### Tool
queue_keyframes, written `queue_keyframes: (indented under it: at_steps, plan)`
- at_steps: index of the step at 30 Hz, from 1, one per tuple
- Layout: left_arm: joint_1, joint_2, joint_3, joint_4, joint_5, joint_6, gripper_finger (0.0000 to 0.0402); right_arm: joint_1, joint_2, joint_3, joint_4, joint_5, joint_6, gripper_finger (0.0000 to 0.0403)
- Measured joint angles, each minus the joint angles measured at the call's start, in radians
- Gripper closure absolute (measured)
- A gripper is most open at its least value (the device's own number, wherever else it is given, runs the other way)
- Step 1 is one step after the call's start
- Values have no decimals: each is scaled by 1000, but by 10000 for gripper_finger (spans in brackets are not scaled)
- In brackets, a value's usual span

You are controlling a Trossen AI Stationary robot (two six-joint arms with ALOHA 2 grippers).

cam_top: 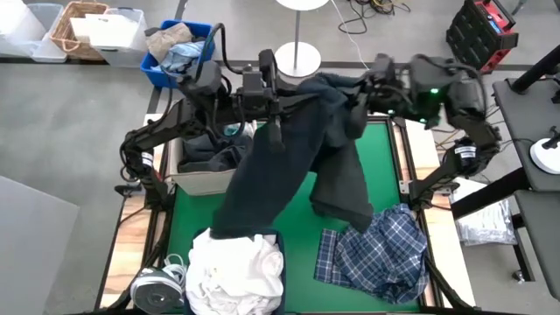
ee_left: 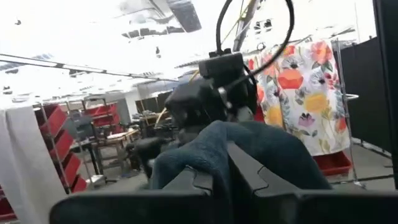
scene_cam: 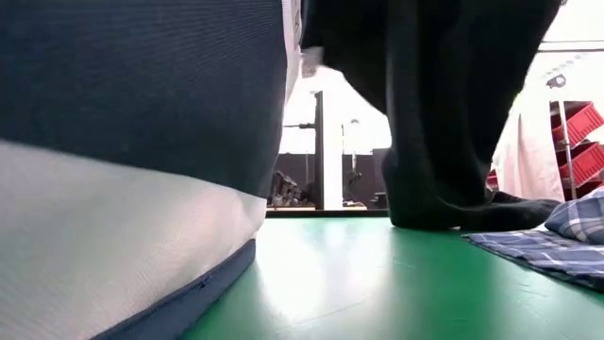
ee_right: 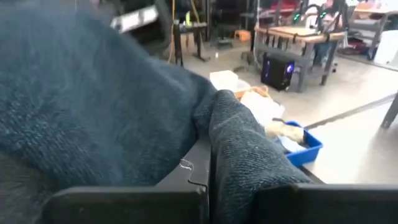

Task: Sort clothes
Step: Put the dark long pants into the white laundry organizer

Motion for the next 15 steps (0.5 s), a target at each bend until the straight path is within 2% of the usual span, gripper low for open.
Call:
queue_keyframes:
  at_steps: [3,6,10,15]
  plan:
    - [0,0,-1,29,-5,-3,401,-1,35,1,2,-72,-32,383]
    - [-1,-4,-1,42,-20,-4,401,-1,51,1,2,-157,-37,357]
    - [-4,-7,-1,50,-72,1,401,-3,47,1,1,-293,-34,296]
    - [-6,-8,-1,86,-71,1,401,-3,26,0,-7,-411,-7,213]
